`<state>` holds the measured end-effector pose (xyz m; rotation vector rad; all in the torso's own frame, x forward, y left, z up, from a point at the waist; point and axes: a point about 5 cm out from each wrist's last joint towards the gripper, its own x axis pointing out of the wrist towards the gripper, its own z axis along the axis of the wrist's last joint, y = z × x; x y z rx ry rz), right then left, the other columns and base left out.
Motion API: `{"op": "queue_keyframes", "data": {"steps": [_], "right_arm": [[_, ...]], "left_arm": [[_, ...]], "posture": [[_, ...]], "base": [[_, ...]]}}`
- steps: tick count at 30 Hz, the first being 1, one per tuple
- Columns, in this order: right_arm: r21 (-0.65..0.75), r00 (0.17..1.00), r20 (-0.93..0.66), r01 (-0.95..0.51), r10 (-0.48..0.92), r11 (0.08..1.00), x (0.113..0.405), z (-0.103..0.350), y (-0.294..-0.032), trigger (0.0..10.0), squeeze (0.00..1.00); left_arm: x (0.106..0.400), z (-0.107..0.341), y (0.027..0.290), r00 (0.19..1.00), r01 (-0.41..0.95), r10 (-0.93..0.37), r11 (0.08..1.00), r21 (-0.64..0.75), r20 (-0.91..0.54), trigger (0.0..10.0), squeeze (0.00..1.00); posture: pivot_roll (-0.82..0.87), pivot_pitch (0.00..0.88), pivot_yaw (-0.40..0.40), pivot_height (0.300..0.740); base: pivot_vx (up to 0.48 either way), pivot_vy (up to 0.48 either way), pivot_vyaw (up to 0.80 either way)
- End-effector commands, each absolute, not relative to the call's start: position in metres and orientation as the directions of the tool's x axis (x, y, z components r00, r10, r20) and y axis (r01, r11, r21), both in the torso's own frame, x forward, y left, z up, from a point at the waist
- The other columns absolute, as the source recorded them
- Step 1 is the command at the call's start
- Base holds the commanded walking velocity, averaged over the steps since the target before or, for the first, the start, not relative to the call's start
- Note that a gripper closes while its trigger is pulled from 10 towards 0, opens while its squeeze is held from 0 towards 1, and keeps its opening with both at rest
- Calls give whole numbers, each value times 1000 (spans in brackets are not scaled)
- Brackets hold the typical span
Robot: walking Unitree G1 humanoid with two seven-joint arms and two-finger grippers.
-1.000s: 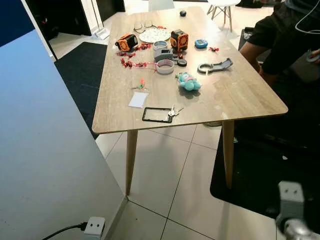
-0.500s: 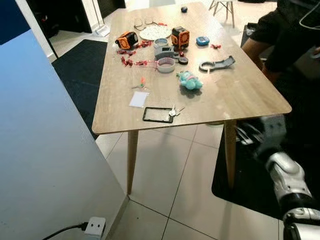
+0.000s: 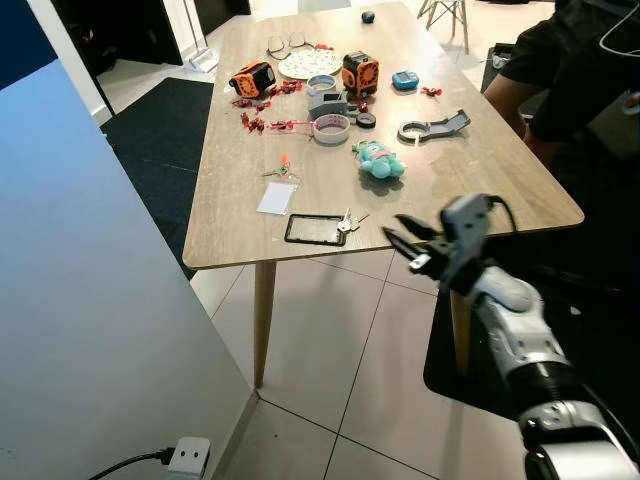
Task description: Hang keys on a hook
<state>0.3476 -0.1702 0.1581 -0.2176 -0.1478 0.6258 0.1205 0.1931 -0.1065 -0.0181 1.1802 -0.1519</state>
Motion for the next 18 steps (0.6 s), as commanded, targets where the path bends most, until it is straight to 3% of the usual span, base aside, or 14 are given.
{"op": "queue_keyframes", "data": {"steps": [1, 8, 9, 10, 11, 12, 18], "right_arm": [[-268, 810, 19, -561, 586, 783, 351, 150, -162, 10000, 1000], [-284, 808, -1, -565, 590, 774, 361, 155, -139, 10000, 1000], [-287, 798, -9, -580, 603, 762, 363, 156, -131, 10000, 882], [-287, 798, -9, -580, 603, 762, 363, 156, -131, 10000, 882], [-301, 792, -25, -587, 610, 751, 365, 157, -123, 10000, 184], [-310, 787, -42, -596, 616, 741, 368, 157, -117, 10000, 0], [-358, 812, -95, -568, 576, 741, 380, 161, -108, 10000, 0]], "left_arm": [[107, -111, 192, 321, 117, -135, 988, -102, -937, 10000, 0], [106, -111, 194, 319, 122, -135, 987, -100, -938, 10000, 0], [106, -110, 195, 319, 123, -135, 987, -100, -938, 10000, 0], [106, -110, 195, 319, 123, -135, 987, -100, -938, 10000, 0], [107, -110, 195, 319, 125, -135, 987, -100, -938, 10000, 0], [108, -110, 196, 320, 127, -136, 987, -100, -938, 10000, 0], [109, -109, 197, 321, 128, -140, 986, -103, -937, 10000, 0]], "posture": [[-122, 98, 106, 740], [-122, 98, 106, 740], [-128, 102, 107, 740], [-128, 102, 107, 740], [-126, 105, 106, 740], [-122, 110, 103, 740], [-119, 129, 101, 740]], "base": [[0, 0, 0], [0, 0, 0], [0, 0, 0], [0, 0, 0], [0, 0, 0], [0, 0, 0], [0, 0, 0]]}}
